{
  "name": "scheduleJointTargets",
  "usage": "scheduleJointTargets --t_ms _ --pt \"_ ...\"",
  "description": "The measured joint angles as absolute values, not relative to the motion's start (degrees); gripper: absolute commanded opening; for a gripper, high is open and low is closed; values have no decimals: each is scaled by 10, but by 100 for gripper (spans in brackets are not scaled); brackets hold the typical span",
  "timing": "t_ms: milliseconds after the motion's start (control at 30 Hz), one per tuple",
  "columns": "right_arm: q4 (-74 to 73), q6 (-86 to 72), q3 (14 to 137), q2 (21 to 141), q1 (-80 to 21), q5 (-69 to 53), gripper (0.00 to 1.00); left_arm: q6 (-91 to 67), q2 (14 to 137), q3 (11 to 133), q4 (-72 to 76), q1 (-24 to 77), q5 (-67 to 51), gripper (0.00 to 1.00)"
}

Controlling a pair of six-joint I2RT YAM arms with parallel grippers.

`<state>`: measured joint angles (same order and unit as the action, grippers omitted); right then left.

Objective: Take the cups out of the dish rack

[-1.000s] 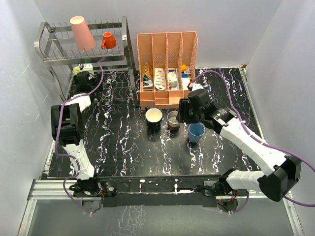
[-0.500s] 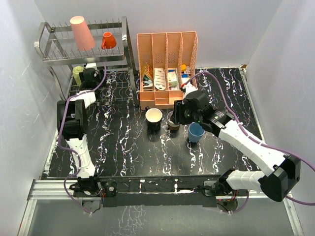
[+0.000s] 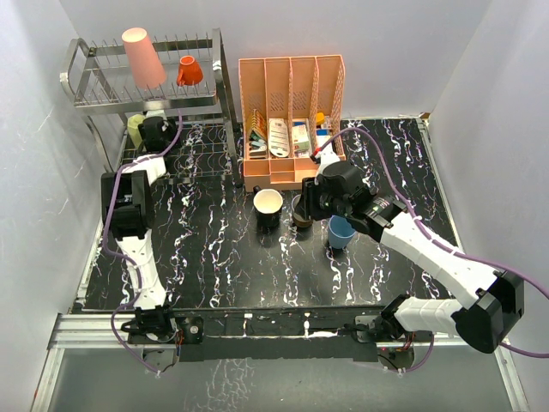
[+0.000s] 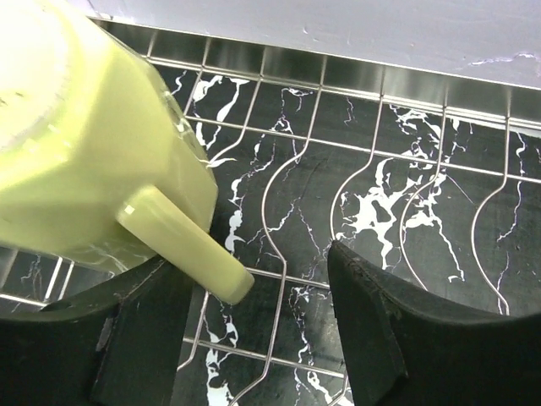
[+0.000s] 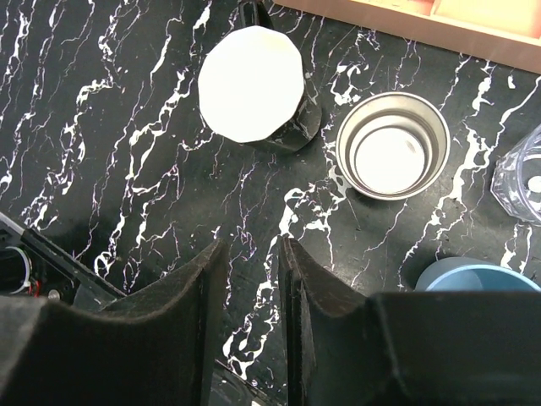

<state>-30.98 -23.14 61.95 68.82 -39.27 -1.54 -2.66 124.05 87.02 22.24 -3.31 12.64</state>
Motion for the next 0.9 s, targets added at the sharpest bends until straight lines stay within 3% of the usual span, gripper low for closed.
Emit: scheduleJointTargets --t_ms 167,633,700,900 --pt "-308 -227 619 688 -394 -18 31 -37 1257 878 222 -36 119 50" --pt "-287 -223 608 688 -400 -30 24 -63 1260 882 226 -47 79 4" --pt "-283 -223 605 688 -401 -30 23 -61 1260 882 228 -47 76 0" --pt "-281 -223 601 689 -401 -32 19 -49 1253 852 256 -47 65 0"
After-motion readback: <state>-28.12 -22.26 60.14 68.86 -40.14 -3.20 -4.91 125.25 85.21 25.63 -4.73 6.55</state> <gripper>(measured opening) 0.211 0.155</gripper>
